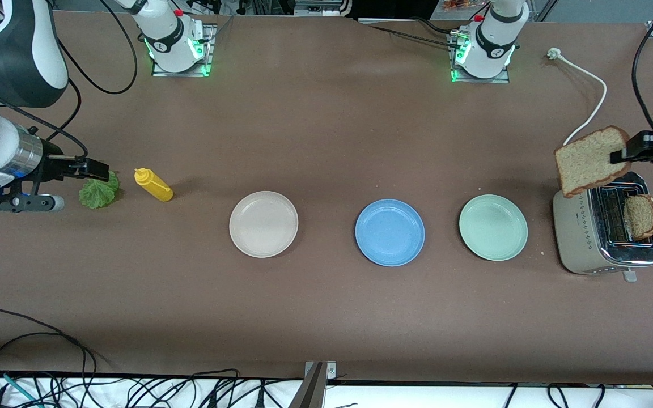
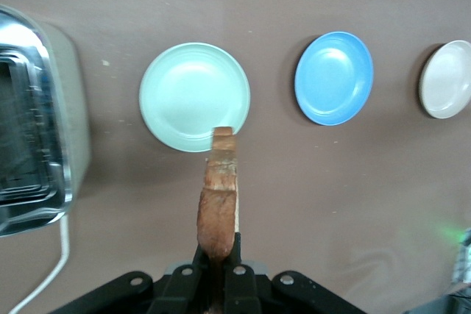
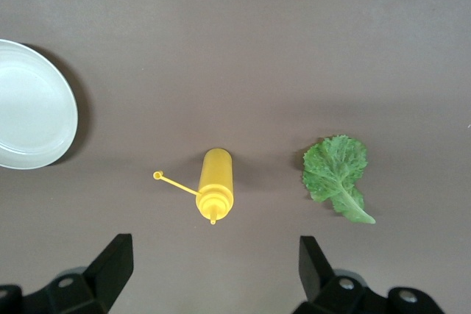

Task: Make sandwich in blue plate with both arms
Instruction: 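Grasp the toast slice with the left gripper and lift it out, then carry the toast slice with the left gripper over the blue plate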

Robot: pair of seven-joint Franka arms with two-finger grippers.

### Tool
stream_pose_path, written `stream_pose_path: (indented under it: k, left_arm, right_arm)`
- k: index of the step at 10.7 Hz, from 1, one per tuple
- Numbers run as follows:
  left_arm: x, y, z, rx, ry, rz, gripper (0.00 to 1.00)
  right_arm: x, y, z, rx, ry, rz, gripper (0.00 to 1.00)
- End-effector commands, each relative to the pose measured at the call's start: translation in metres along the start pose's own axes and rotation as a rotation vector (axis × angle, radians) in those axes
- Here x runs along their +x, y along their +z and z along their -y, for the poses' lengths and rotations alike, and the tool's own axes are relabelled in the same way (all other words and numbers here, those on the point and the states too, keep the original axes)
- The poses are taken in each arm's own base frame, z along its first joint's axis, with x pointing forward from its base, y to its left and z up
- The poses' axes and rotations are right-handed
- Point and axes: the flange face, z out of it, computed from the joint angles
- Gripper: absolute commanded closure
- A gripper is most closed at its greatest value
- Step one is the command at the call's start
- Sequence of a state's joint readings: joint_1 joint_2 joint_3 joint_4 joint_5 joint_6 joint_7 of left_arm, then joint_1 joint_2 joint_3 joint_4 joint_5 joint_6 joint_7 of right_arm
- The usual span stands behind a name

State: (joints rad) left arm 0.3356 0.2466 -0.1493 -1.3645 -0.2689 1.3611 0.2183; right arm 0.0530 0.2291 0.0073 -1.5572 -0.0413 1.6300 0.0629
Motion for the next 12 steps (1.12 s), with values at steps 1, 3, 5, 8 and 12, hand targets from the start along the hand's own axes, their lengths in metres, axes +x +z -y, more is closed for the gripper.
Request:
stream_pose_path:
  k: [1,3,5,8,12]
  left_arm:
    - [0.029,0.037,-0.023,-0.128,0.016,0.049,1.0]
    - [0.049,0.067,-0.013,-0.206,-0.014,0.09,1.0]
    - [0.062,0.085,-0.019,-0.254,-0.022,0.1,1.0]
    - [0.087,0.121,-0.053,-0.316,-0.028,0.066,1.0]
    - [0.136,0.217,-0.115,-0.454,-0.042,0.022,1.0]
  right_arm:
    - [0.001,-0.003,-0.002,0.013,-0.011,-0.005,0.0]
    - [0.001,-0.003,-0.004,0.015,-0.009,-0.005,0.0]
    - [0.001,-0.003,-0.004,0.013,-0.008,-0.005,0.0]
    - [0.001,-0.003,-0.004,0.013,-0.008,-0.005,0.0]
    - [0.001,-0.002,-0.006,0.011,-0.005,-0.003,0.0]
